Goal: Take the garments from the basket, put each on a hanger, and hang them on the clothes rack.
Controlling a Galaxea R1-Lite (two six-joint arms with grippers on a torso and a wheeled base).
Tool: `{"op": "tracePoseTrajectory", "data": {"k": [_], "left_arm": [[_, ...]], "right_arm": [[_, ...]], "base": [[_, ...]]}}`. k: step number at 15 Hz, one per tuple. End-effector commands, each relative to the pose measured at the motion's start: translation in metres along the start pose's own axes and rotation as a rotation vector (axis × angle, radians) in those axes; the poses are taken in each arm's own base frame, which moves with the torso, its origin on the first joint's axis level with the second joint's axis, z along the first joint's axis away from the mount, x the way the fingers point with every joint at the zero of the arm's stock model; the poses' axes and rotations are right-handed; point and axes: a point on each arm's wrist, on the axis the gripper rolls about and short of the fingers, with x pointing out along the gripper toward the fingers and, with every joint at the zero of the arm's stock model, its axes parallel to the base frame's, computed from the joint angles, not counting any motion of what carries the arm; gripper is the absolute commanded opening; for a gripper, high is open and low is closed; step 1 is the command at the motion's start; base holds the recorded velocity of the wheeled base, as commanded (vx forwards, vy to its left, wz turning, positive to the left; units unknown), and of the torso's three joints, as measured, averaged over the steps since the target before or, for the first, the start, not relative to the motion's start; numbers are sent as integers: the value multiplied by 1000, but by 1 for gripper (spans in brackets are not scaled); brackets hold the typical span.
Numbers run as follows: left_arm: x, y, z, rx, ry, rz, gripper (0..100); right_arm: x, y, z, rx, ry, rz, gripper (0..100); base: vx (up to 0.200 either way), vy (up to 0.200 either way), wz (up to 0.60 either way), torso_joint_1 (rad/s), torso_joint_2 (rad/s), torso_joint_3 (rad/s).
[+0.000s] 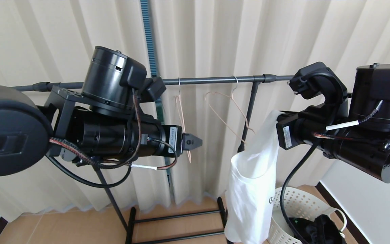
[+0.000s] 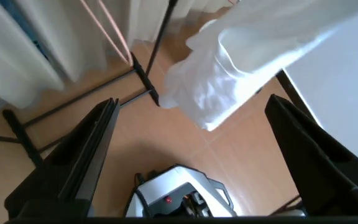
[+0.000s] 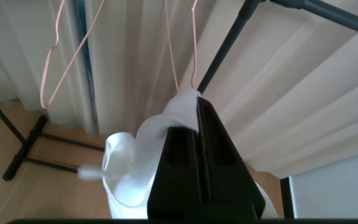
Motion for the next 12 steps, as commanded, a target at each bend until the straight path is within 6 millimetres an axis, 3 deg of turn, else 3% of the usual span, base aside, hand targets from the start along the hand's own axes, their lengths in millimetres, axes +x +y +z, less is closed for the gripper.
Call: {"op": "tracePoseTrajectory", "data": {"k": [1, 6, 7, 12], "left_arm": [[18, 13, 9, -24, -10, 71, 100], [85, 15, 26, -15, -38, 245, 100], [112, 18, 27, -13, -33, 283, 100], [184, 44, 35, -20, -61, 383, 100]], "right_arm": [[0, 0, 0, -8, -1, -1, 0], [0, -1, 0, -21, -8, 12, 0], [0, -1, 0, -33, -10, 21, 0], [2, -4, 0, -32, -11, 25, 0]], "base": [[0, 0, 0, 0, 0, 0], [0, 0, 0, 0, 0, 0], [0, 0, 0, 0, 0, 0], [0, 0, 0, 0, 0, 0]]}}
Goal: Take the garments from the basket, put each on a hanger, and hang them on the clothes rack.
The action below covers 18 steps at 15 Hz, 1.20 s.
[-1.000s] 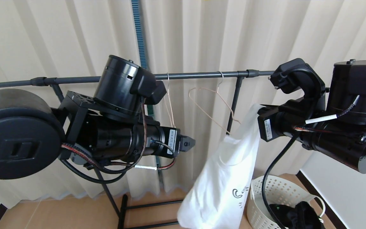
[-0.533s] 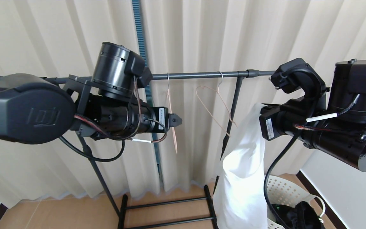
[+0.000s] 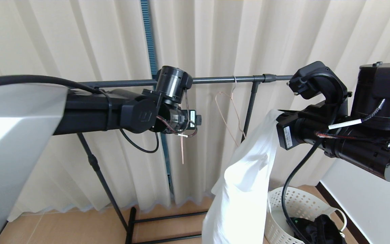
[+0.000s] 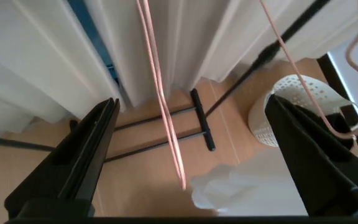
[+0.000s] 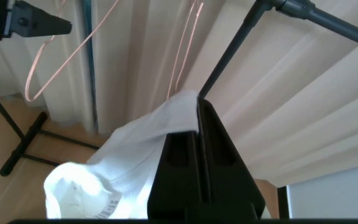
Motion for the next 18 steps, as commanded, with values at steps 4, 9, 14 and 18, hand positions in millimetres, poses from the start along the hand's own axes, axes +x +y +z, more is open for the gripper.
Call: {"op": "tracePoseTrajectory", "data": {"k": [4, 9, 14, 18], "left_arm": [[92, 16, -27, 51, 45, 106, 100], [100, 22, -31, 58, 57, 119, 100], [100, 23, -26, 44, 12, 111, 100], [100, 22, -23, 37, -12, 106, 100]], "right_arm": [[4, -4, -1, -8, 4, -6, 0], [7, -2, -4, -13, 15, -4, 0], [7, -2, -4, -15, 16, -3, 0], [7, -2, -5, -15, 17, -2, 0]], "base": [[0, 0, 0, 0, 0, 0], [0, 0, 0, 0, 0, 0], [0, 0, 0, 0, 0, 0], [0, 0, 0, 0, 0, 0]]}}
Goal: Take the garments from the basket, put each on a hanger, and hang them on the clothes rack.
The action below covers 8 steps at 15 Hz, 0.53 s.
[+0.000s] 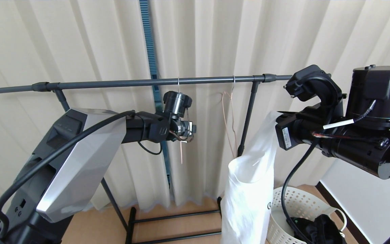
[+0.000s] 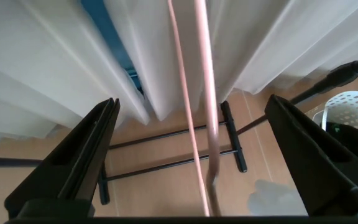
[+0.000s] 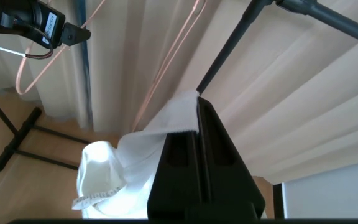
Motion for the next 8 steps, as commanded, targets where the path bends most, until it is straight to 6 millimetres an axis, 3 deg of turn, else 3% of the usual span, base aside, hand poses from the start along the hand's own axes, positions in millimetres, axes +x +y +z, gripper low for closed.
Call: {"op": "tracePoseTrajectory", "data": {"k": [1, 3, 4, 8], "left_arm": [[-1, 2, 2, -3, -4, 3, 100], [-1, 2, 2, -3, -3, 5, 100], [-1, 0, 1, -1, -4, 4, 0], [-3, -1, 2, 1, -7, 1, 0]], "right_arm": [[0, 0, 0, 0, 0, 1, 0], [0, 0, 0, 0, 0, 1, 0], [0, 0, 0, 0, 0, 1, 0], [0, 0, 0, 0, -1, 1, 0]], "base": [[0, 0, 0, 0, 0, 0], [0, 0, 0, 0, 0, 0], [0, 0, 0, 0, 0, 0], [0, 0, 0, 0, 0, 0]]}}
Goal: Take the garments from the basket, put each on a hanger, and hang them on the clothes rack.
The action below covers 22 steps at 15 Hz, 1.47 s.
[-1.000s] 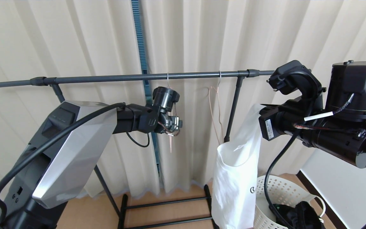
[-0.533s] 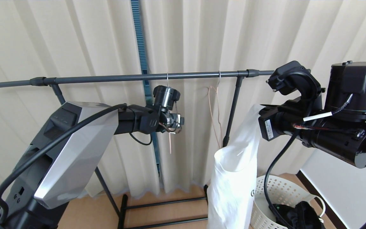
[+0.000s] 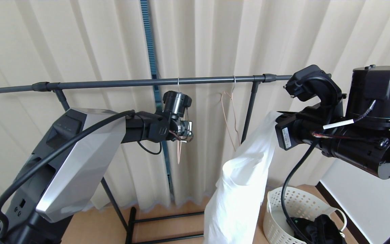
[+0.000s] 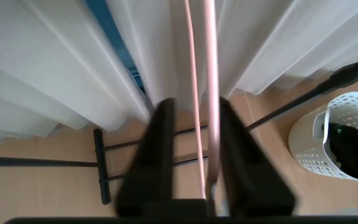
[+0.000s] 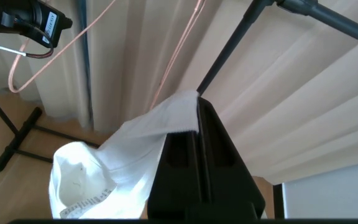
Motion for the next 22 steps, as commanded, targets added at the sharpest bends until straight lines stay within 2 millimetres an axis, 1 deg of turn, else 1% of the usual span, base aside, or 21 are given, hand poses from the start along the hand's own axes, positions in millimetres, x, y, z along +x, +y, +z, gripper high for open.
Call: {"op": "tracePoseTrajectory", "data": {"k": [1, 5, 7, 8, 9, 12, 13, 17, 20, 21, 22], "left_arm": [[-3, 0, 3, -2, -6, -2, 0], [-10, 2, 10, -9, -25, -1, 0], [-21, 3, 20, -19, -53, -4, 0], [-23, 4, 23, -21, -58, -5, 0], [-31, 4, 29, -26, -75, -10, 0], [-38, 2, 33, -29, -93, 6, 0], [-45, 0, 38, -31, -104, 0, 0], [-62, -1, 35, -20, -88, -12, 0], [-80, 1, 32, -12, -76, -17, 0], [-91, 1, 30, -12, -90, -30, 0], [-96, 3, 27, -12, -93, -33, 0]], "right_arm": [[0, 0, 0, 0, -1, 0, 0], [0, 0, 0, 0, -1, 0, 0], [-1, 0, 0, 0, -2, 0, 0], [-1, 0, 0, 0, -2, 0, 0], [-1, 0, 0, 0, -2, 0, 0], [-1, 0, 0, 0, -2, 0, 0], [-1, 0, 0, 0, -2, 0, 0], [-2, -1, 1, 2, -6, -1, 0], [-3, -1, 1, 3, -8, 0, 0], [-3, -1, 1, 2, -7, 1, 0], [-3, -1, 1, 2, -7, 1, 0]], "base": [[0, 0, 0, 0, 0, 0], [0, 0, 0, 0, 0, 0], [0, 0, 0, 0, 0, 0], [0, 0, 0, 0, 0, 0], [0, 0, 0, 0, 0, 0], [0, 0, 0, 0, 0, 0], [0, 0, 0, 0, 0, 0], [0, 0, 0, 0, 0, 0], [0, 0, 0, 0, 0, 0], [0, 0, 0, 0, 0, 0], [0, 0, 0, 0, 0, 0]]}}
